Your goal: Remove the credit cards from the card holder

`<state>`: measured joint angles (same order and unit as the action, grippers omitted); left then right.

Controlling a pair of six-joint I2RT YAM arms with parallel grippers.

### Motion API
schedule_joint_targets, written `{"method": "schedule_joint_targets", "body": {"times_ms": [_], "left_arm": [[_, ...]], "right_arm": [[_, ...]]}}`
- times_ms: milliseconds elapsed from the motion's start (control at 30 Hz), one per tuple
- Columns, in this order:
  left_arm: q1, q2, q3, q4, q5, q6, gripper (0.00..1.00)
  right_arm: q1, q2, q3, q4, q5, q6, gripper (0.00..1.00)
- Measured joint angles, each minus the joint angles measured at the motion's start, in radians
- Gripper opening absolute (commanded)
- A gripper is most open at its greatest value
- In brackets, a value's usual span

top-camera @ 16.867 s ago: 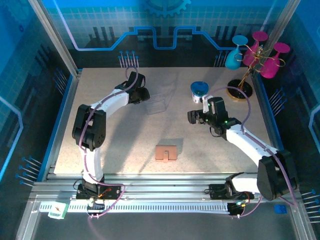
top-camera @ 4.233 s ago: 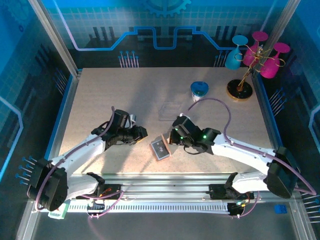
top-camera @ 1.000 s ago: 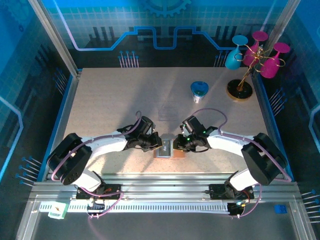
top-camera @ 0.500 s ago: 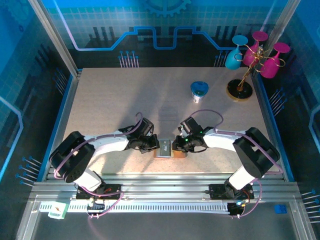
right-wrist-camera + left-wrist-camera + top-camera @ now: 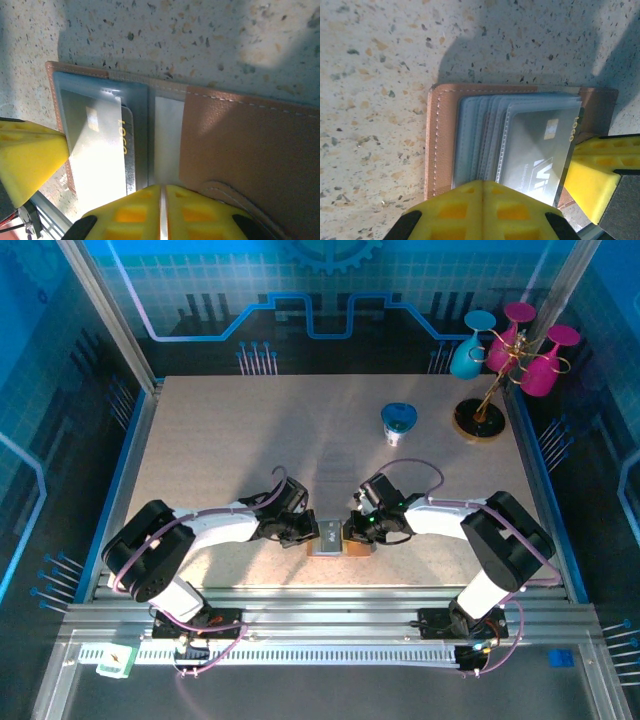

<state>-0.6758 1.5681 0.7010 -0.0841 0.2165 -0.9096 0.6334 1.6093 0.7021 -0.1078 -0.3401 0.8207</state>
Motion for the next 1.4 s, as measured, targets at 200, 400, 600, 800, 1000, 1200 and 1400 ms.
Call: {"method": "schedule_joint_targets", "body": {"times_ms": [200,400,600,800,1000,1200,1400], "left_arm": [[0.0,-0.04,-0.003,-0.051,-0.023,0.005,0.06],[0.002,-0.102,0.03,-0.119,-0.033,0.026,0.06],[-0.019,-0.1,0.095,-0.114,-0.003,0.027,0.06],[-0.038,-0.022,0.129,-0.079,0.032,0.026,0.05],[-0.038,0.045,0.126,-0.024,0.058,0.018,0.05],[-0.038,0.071,0.104,0.016,0.07,0.0,0.04],[-0.038,0.084,0.101,0.013,0.069,0.0,0.04]], "right_arm": [[0.0,-0.058,0.0,-0.074,0.035,-0.007,0.15],[0.001,-0.153,0.038,-0.181,0.082,-0.018,0.2],[0.007,-0.193,0.097,-0.243,0.11,-0.03,0.22],[0.01,-0.183,0.105,-0.234,0.075,-0.025,0.24],[0.01,-0.126,0.105,-0.188,0.023,-0.009,0.23],[0.01,-0.081,0.097,-0.132,0.003,0.008,0.23],[0.001,-0.073,0.029,-0.024,-0.054,0.047,0.23]]}}
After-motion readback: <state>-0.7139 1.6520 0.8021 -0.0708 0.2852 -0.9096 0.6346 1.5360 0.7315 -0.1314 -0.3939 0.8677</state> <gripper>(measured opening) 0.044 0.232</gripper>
